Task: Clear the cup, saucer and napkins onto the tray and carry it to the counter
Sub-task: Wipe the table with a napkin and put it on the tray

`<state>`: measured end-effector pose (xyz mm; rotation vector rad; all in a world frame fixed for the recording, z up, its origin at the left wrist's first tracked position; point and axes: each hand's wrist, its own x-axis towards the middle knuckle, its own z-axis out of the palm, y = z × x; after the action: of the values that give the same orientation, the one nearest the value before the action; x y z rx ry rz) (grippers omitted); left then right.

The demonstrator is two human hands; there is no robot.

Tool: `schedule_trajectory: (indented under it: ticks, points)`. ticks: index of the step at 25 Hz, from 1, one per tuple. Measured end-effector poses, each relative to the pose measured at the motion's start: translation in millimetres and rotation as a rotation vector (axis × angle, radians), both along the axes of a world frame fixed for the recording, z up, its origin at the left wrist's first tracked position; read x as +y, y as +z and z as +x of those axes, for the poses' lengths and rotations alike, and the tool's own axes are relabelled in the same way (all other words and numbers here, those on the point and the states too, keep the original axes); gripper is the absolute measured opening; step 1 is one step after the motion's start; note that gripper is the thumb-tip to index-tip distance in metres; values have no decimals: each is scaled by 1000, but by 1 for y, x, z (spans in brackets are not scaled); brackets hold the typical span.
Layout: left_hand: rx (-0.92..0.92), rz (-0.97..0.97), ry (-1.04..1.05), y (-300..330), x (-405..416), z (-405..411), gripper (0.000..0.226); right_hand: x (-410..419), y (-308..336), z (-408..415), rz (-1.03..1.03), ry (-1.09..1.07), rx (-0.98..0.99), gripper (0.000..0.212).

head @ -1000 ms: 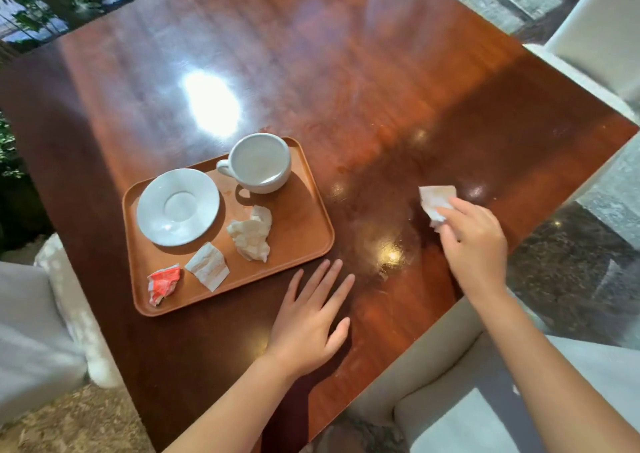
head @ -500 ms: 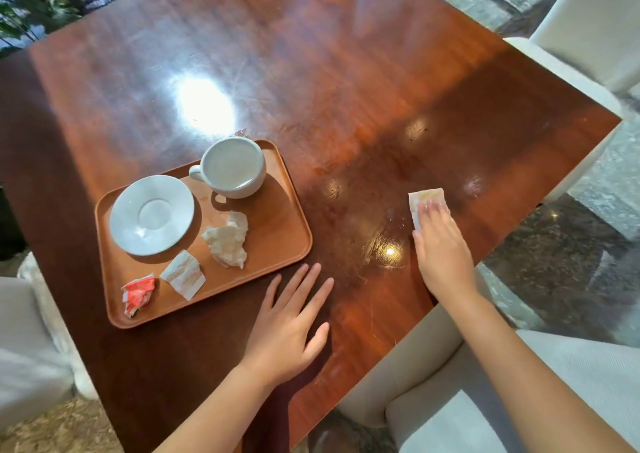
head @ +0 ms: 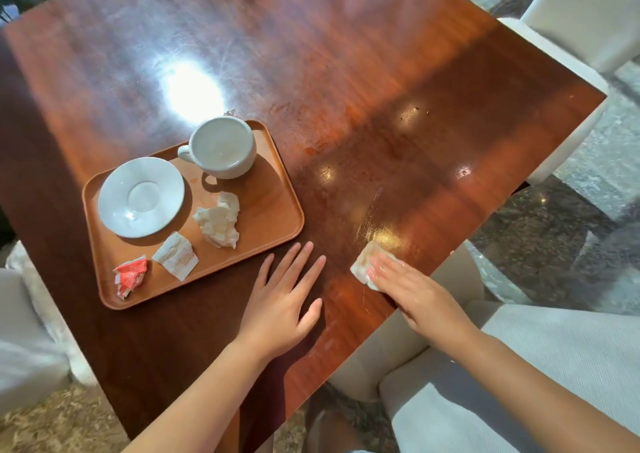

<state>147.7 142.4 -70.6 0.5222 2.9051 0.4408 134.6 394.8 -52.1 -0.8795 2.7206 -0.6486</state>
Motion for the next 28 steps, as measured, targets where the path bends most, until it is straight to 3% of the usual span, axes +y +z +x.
schedule_trajectory:
  ticks: [3,5,7,10,17,26,28]
  points:
    - [-4,-12,-1,1,0,1,59,7,14,15,-21,29,-107,71]
    - [-4,-2,0,0,0,1,59,4,20,10,-198,-170,-117,57]
    - [2,8,2,-1,0,1,59,-2,25,-19,-350,-459,8,44]
    - [8,9,-2,-3,-1,1,59,-6,26,-82,-407,-717,113,37]
    - [24,20,4,-3,-1,1,59,-19,-3,-118,25,-362,-38,52]
    - [24,50,12,-2,-1,2,59,-20,11,-14,-28,8,-123,53]
    - [23,47,15,-3,-2,1,59,-21,11,-3,-89,9,-174,51]
